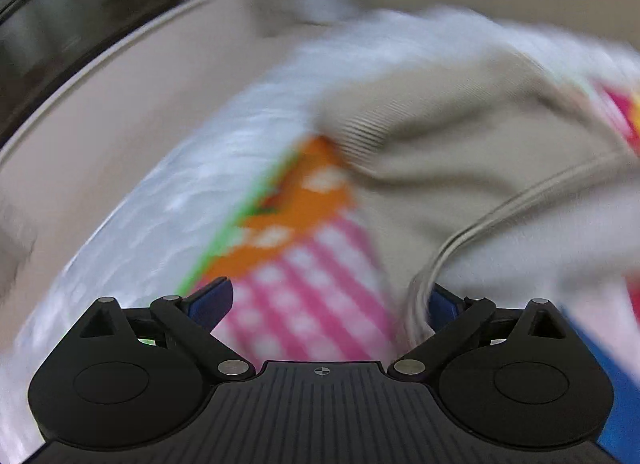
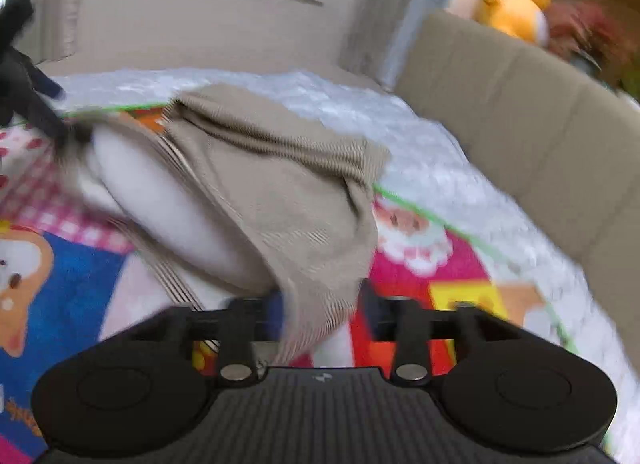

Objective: Fold clothes

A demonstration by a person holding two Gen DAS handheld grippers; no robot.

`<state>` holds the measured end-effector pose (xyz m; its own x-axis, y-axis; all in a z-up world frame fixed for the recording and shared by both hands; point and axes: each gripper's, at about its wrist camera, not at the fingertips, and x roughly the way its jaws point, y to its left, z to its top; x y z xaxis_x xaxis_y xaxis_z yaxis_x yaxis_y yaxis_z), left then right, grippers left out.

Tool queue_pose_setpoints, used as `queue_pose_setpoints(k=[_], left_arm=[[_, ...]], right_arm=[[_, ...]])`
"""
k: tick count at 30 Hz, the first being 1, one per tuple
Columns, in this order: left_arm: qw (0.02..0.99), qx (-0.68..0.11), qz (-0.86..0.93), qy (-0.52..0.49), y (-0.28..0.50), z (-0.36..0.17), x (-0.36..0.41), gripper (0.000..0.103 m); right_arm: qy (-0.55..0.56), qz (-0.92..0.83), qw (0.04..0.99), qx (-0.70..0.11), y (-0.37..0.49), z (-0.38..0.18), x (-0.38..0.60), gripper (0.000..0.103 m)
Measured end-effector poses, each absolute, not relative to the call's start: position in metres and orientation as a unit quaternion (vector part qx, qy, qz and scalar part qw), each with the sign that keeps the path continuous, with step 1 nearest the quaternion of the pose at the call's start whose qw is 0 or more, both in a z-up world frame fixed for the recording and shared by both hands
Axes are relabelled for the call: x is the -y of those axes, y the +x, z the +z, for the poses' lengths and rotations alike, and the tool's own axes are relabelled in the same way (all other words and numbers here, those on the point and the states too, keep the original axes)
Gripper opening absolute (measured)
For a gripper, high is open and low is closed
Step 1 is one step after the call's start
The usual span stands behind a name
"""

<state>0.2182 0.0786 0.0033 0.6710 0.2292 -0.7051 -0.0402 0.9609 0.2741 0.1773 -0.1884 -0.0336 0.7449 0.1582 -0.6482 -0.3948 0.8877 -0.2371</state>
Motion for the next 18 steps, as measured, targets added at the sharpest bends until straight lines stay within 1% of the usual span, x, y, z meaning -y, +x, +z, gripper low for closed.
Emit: queue_pose_setpoints(k=[3, 5, 6, 7, 8, 11, 13, 14, 15, 16, 17, 18], left_arm=[[0.901, -0.409, 0.072, 0.128, 0.217, 0.003, -0.084, 0.100], [0.897, -0.416, 0.071, 0.134, 0.216, 0.003, -0.088, 0.100], [0.895, -0.419, 0.071, 0.137, 0.216, 0.003, -0.090, 0.100], [0.893, -0.423, 0.070, 0.140, 0.216, 0.003, -0.092, 0.100], [0.891, -0.426, 0.069, 0.144, 0.215, 0.003, -0.094, 0.100], [0.885, -0.436, 0.066, 0.153, 0.213, 0.004, -0.100, 0.099], [0.882, -0.440, 0.043, 0.161, 0.198, 0.015, -0.098, 0.089], [0.879, -0.446, 0.029, 0.164, 0.190, 0.019, -0.096, 0.081], [0.876, -0.452, 0.016, 0.166, 0.182, 0.023, -0.093, 0.072], [0.874, -0.457, 0.005, 0.167, 0.174, 0.026, -0.090, 0.069], [0.872, -0.461, -0.006, 0.165, 0.166, 0.029, -0.086, 0.062], [0.870, -0.465, -0.016, 0.163, 0.157, 0.033, -0.083, 0.061]], right_arm=[[-0.151, 0.134, 0.913, -0.355, 0.175, -0.063, 0.183, 0.052], [-0.160, 0.113, 0.918, -0.345, 0.174, -0.069, 0.177, 0.051], [-0.167, 0.101, 0.922, -0.335, 0.175, -0.068, 0.175, 0.043], [-0.170, 0.092, 0.924, -0.330, 0.176, -0.063, 0.177, 0.020], [-0.172, 0.092, 0.925, -0.326, 0.178, -0.055, 0.183, 0.014], [-0.187, 0.118, 0.922, -0.317, 0.173, -0.028, 0.204, 0.010], [-0.199, 0.146, 0.915, -0.320, 0.160, -0.020, 0.212, 0.008], [-0.208, 0.159, 0.909, -0.323, 0.150, -0.017, 0.214, 0.004], [-0.213, 0.169, 0.905, -0.326, 0.142, -0.016, 0.216, 0.004], [-0.217, 0.177, 0.902, -0.330, 0.134, -0.014, 0.217, 0.004], [-0.213, 0.181, 0.899, -0.337, 0.127, -0.014, 0.220, 0.004], [-0.208, 0.183, 0.897, -0.345, 0.121, -0.014, 0.223, 0.004]])
